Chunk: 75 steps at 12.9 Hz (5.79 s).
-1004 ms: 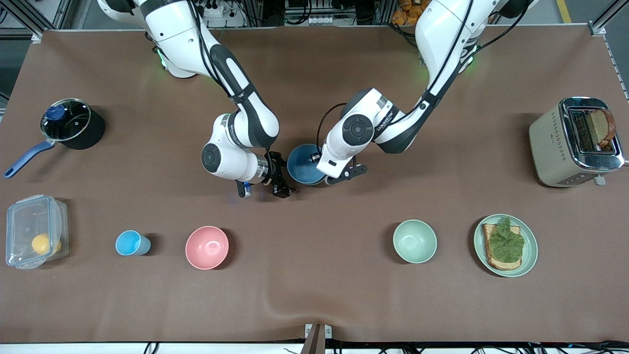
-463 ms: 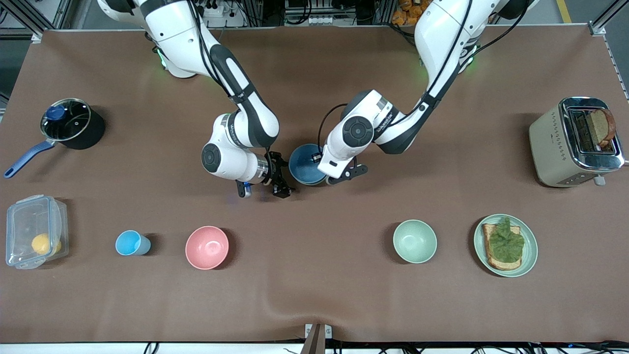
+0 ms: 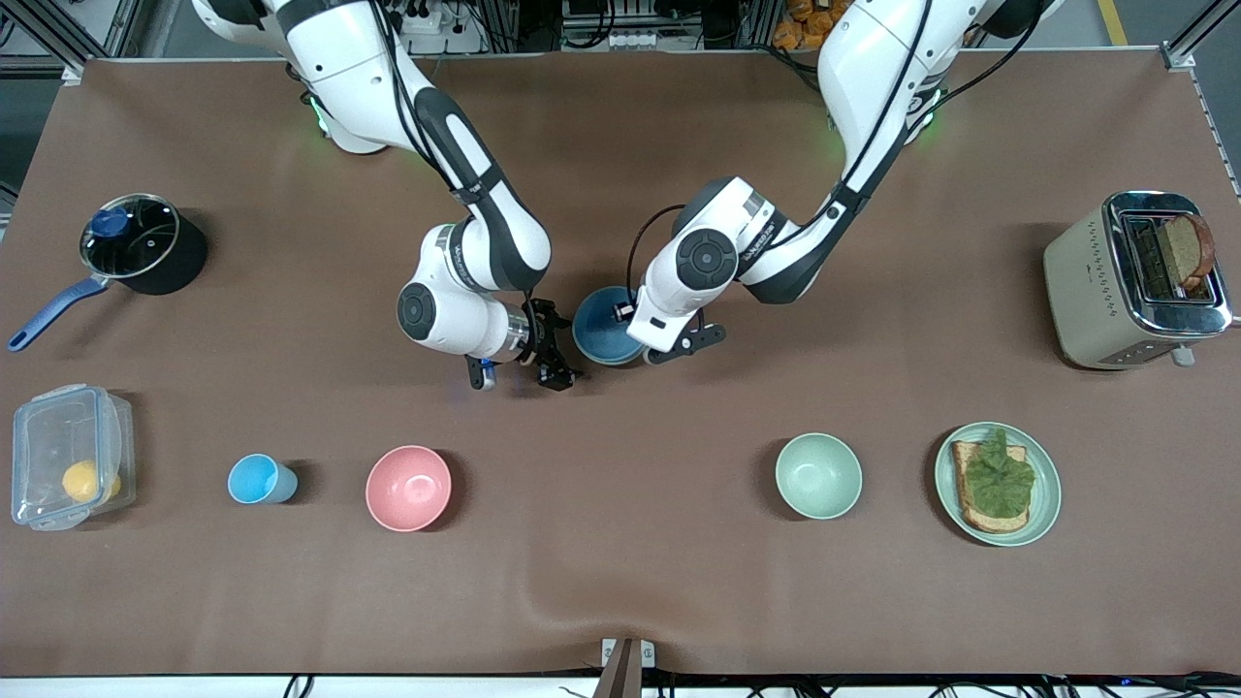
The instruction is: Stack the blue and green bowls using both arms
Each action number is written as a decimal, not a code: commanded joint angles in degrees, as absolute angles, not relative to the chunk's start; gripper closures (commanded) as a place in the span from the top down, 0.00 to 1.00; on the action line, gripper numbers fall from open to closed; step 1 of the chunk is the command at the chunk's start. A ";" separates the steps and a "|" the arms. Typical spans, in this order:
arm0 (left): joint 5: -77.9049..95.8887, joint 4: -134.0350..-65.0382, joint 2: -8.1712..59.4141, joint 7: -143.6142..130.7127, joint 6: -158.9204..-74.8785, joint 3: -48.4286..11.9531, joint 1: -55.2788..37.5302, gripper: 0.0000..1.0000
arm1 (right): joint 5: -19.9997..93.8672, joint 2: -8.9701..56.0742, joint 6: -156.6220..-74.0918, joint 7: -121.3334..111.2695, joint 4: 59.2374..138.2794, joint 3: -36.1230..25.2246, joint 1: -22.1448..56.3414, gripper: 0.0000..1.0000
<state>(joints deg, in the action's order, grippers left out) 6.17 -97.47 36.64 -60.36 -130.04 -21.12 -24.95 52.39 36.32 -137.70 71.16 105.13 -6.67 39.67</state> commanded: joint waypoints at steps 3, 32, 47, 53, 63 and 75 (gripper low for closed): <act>6.50 -97.29 30.43 -64.25 -128.77 -20.13 -24.35 1.00 | 53.26 35.08 -137.20 64.71 107.30 -6.85 38.59 1.00; -0.35 -91.49 -3.16 -12.31 -89.38 -6.42 0.53 1.00 | 14.32 15.56 -68.73 11.95 69.79 -37.88 26.28 1.00; 3.07 -91.23 -2.81 -8.44 -88.77 -6.33 -0.18 1.00 | 6.52 7.22 -85.76 12.04 78.29 -7.76 2.48 1.00; 4.22 -91.49 -2.81 -8.44 -89.21 -5.71 -0.18 1.00 | 5.28 4.92 -89.12 -5.10 78.84 -5.03 -1.48 1.00; 4.31 -91.58 -2.64 -8.35 -89.74 -5.27 0.00 1.00 | 2.46 5.89 -88.77 -5.01 78.31 -3.25 -2.29 1.00; 2.64 -91.23 -1.76 -8.44 -90.53 -5.36 -0.18 1.00 | 1.14 7.47 -89.56 -5.01 78.14 -3.25 -2.90 1.00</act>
<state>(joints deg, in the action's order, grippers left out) 2.85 -91.43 -1.31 -8.63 -90.28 -5.68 0.07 2.23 7.55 -88.98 -4.50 77.79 -4.32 -1.50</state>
